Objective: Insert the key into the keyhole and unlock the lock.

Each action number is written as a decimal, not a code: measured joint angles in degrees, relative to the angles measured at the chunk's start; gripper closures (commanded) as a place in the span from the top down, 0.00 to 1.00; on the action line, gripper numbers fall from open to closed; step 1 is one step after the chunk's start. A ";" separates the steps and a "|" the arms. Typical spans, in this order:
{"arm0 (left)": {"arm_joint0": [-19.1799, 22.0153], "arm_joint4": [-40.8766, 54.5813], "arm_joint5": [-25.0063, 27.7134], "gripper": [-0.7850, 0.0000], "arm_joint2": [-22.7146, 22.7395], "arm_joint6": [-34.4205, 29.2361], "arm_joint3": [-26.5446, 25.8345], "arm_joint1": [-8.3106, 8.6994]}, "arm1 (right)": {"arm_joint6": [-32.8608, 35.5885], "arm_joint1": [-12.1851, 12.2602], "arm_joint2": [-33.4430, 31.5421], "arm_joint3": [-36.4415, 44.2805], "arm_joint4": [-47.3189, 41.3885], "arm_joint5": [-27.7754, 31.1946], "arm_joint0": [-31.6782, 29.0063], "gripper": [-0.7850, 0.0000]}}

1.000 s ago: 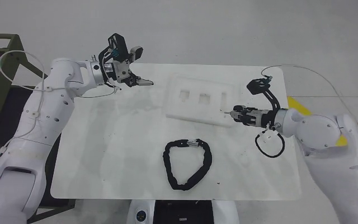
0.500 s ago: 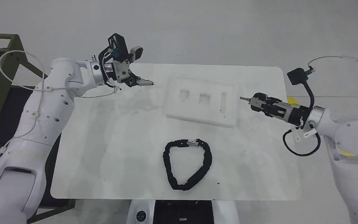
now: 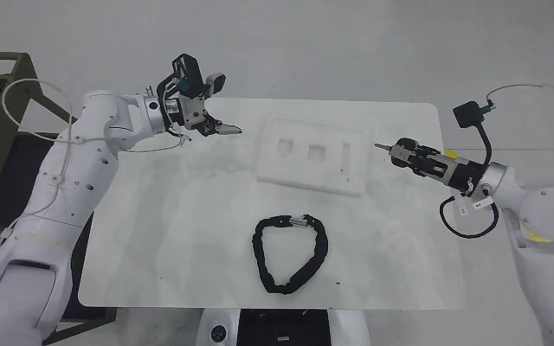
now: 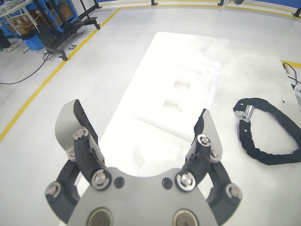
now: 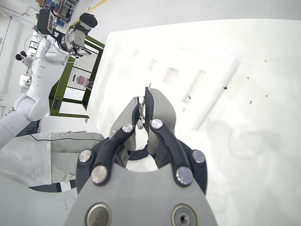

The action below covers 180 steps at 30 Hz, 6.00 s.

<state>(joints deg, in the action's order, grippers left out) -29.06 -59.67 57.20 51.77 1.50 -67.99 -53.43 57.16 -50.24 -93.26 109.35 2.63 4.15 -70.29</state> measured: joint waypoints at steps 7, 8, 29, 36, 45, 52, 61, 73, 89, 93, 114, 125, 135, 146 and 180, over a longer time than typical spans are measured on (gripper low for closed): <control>-4.05 3.56 0.20 1.00 -1.17 -4.80 -6.60 -0.08 | 0.00 0.00 0.00 0.00 0.00 0.00 0.00 0.00; -4.71 4.13 0.28 1.00 -1.44 -5.69 -7.54 -0.08 | 0.00 0.00 0.00 0.00 0.00 0.00 0.00 0.00; -8.18 14.93 0.80 1.00 -14.07 -19.60 -19.39 2.34 | 0.00 0.00 0.00 0.00 0.00 0.00 0.00 0.00; -8.23 14.87 0.80 1.00 -13.99 -19.62 -19.41 2.32 | 0.00 0.00 0.00 0.00 0.00 0.00 0.00 0.00; -8.57 14.13 0.08 1.00 -13.91 -19.99 -20.01 2.33 | 0.00 0.00 0.00 0.00 0.00 0.00 0.00 0.00; -10.42 8.60 0.43 1.00 -15.24 -19.70 -22.91 1.64 | 0.00 0.00 0.00 0.00 0.00 0.00 0.00 0.00; -9.55 -3.00 0.81 1.00 -20.52 -13.04 -18.60 -2.08 | 0.00 0.00 0.00 0.00 0.00 0.00 0.00 0.00; -6.70 -15.58 -1.78 0.82 -25.45 -2.67 -9.96 -7.13 | 0.00 0.00 0.00 0.00 0.00 0.00 0.00 0.00; -5.91 -20.70 -4.76 0.50 -26.78 -0.34 -5.11 -10.73 | 0.00 0.00 0.00 0.00 0.00 0.00 0.00 0.00; -5.88 -21.01 -4.66 0.42 -26.93 -1.27 -4.65 -11.47 | 0.00 0.00 0.00 0.00 0.00 0.00 0.00 0.00; -8.22 -19.03 -4.19 0.00 -20.82 2.04 -8.16 -11.32 | 0.00 0.00 0.00 0.00 0.00 0.00 0.00 0.00; -10.61 -22.86 -3.07 0.00 -14.10 17.79 -11.33 -9.26 | 1.47 0.16 1.46 3.01 1.72 2.82 -0.54 0.00; -10.94 -24.51 -8.55 0.00 -12.29 22.67 -7.60 -9.81 | 6.68 0.43 5.82 11.56 3.26 -3.11 -0.13 0.00; -12.33 -23.57 -14.47 0.00 -12.26 17.79 -8.69 -11.08 | 6.08 -0.03 14.09 13.96 7.72 -13.71 2.83 0.00; -15.73 -27.03 -15.42 0.00 -11.04 18.52 -11.03 -10.70 | 6.77 -1.03 22.92 10.10 6.38 -23.11 10.36 0.00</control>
<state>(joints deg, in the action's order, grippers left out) -44.79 -86.69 41.78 40.72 20.01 -79.03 -64.13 63.94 -51.26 -70.34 119.45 9.01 -18.95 -59.93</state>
